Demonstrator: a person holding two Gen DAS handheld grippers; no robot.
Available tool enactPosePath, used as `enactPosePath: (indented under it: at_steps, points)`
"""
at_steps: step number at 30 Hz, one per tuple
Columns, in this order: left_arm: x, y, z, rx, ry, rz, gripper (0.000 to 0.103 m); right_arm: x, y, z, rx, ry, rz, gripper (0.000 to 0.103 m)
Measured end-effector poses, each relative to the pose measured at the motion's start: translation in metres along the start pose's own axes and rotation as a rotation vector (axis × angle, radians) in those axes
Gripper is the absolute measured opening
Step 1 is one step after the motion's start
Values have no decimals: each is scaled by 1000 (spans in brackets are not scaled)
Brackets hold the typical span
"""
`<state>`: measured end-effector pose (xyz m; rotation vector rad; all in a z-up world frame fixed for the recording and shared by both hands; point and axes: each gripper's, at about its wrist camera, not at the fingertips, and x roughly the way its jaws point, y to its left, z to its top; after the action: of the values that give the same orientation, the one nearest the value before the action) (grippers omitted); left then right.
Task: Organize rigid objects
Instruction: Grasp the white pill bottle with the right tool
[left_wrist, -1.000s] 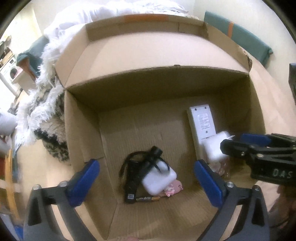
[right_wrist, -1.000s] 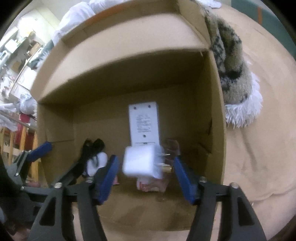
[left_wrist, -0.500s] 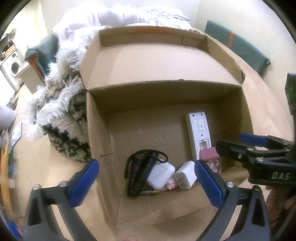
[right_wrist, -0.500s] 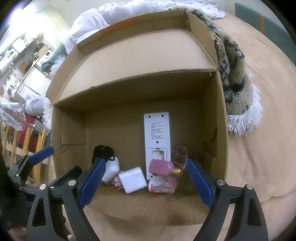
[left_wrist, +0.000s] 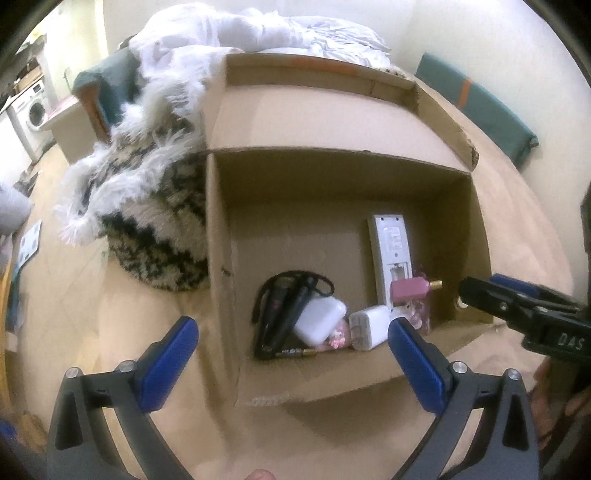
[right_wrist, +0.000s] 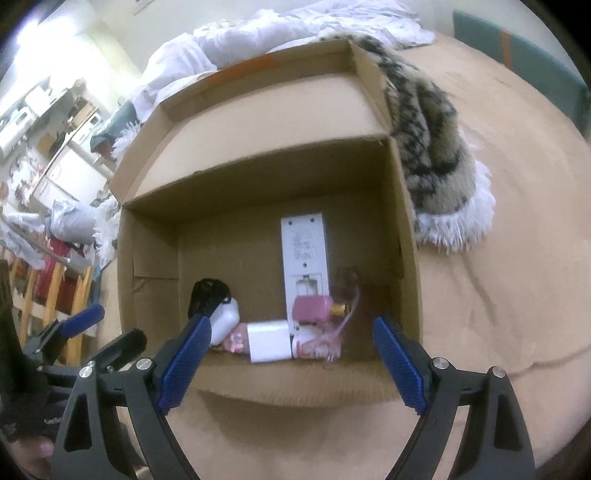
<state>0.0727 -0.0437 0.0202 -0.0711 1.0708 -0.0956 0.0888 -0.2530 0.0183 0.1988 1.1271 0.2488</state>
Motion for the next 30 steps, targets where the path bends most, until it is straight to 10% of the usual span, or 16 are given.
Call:
enactPosePath:
  at_steps: [11, 27, 30]
  points:
    - [-18, 43, -39, -98, 23, 48, 102, -22, -4, -66, 22, -54, 102, 95]
    - [11, 48, -73, -130, 97, 119, 102, 100, 6, -74, 148, 196, 41, 89]
    - [14, 41, -73, -95, 95, 118, 102, 110, 17, -75, 103, 197, -14, 69]
